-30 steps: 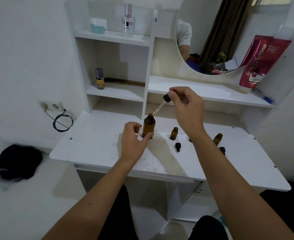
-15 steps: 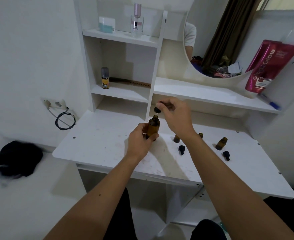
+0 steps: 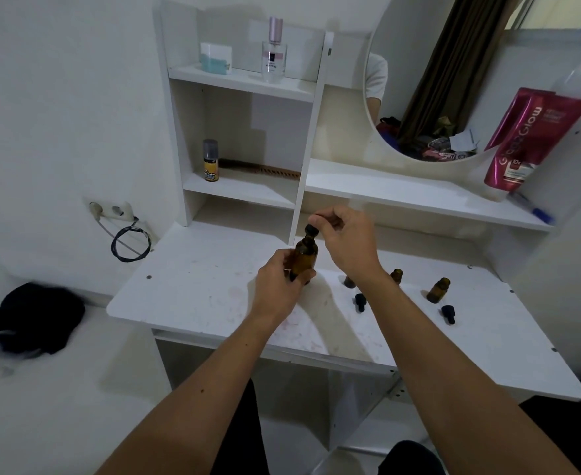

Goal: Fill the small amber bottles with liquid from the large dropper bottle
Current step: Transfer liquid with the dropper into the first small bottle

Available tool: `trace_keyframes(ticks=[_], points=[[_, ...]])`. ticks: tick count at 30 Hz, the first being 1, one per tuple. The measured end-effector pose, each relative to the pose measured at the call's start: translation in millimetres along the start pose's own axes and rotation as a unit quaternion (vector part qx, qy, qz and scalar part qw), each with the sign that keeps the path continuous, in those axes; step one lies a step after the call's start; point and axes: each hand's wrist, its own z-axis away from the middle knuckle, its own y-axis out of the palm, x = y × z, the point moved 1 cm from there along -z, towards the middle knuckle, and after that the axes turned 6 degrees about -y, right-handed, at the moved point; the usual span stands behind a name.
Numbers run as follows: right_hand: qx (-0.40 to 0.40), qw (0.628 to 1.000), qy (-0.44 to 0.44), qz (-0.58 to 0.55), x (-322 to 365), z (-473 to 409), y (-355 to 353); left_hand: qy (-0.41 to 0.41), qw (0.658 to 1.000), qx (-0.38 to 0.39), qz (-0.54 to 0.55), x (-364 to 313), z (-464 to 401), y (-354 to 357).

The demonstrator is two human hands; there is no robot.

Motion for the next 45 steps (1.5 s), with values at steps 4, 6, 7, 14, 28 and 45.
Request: trace_keyframes(ticks=[4, 6, 7, 14, 28, 45], points=[[-0.033, 0.998, -0.025, -0.04, 11.4, -0.1, -15.2, -0.003, 1.0, -0.003, -0.003, -0.4, 0.5, 1.2], [-0.063, 0.996, -0.035, -0.061, 19.2, -1.9, -28.1, -0.006, 1.0, -0.015, 0.004, -0.2, 3.5, 0.7], [-0.082, 0.993, -0.038, -0.073, 23.0, -2.6, -35.7, -0.006, 1.0, -0.027, 0.01, 0.1, 6.5, 0.0], [-0.168, 0.981, -0.03, -0.095, 11.9, 8.4, -87.9, 0.043, 0.998, -0.033, 0.035, -5.8, 34.6, 9.3], [-0.152, 0.988, 0.01, -0.028, -53.0, 41.8, -95.8, 0.08, 0.992, 0.075, -0.064, -26.3, 7.8, 85.4], [-0.087, 0.996, 0.009, 0.017, -69.1, 44.8, -59.2, 0.093, 0.992, 0.076, -0.047, -18.6, -3.4, 89.3]])
